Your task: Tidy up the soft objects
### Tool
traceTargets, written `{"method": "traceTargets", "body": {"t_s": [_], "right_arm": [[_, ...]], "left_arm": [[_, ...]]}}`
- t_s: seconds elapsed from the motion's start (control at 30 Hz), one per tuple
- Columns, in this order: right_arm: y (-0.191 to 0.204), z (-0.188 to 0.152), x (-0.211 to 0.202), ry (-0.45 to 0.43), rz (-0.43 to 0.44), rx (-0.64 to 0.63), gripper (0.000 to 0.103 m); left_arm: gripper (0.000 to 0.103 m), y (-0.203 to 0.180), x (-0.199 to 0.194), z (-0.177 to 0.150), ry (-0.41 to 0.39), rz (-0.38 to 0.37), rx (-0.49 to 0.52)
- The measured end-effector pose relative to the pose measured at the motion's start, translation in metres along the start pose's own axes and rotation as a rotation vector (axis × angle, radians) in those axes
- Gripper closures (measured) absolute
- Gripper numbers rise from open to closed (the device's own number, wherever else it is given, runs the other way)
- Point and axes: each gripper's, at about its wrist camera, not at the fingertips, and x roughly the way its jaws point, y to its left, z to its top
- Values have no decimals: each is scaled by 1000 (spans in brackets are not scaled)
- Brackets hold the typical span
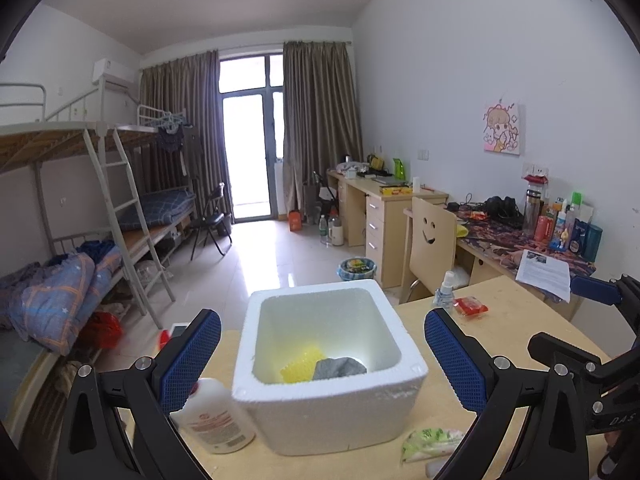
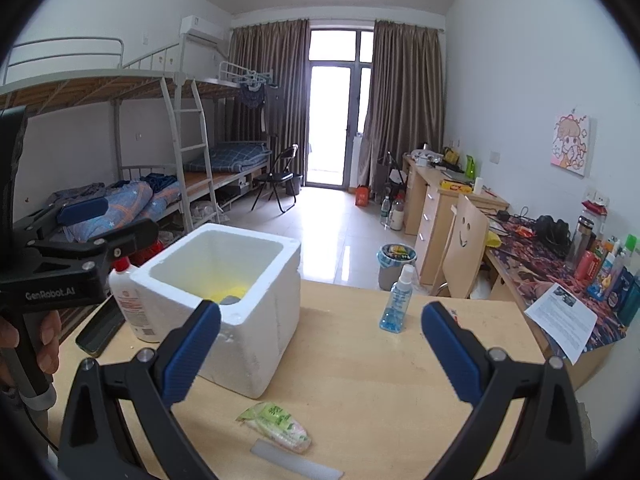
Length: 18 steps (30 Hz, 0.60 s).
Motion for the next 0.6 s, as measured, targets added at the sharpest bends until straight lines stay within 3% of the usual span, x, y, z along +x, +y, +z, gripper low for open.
{"method": "traceTargets", "body": {"t_s": [0.6], "right_arm": [[17,-14,-68,-79,11,-11,1]], "left_arm": [[1,-18,-81,-15,-64,22,23]]}}
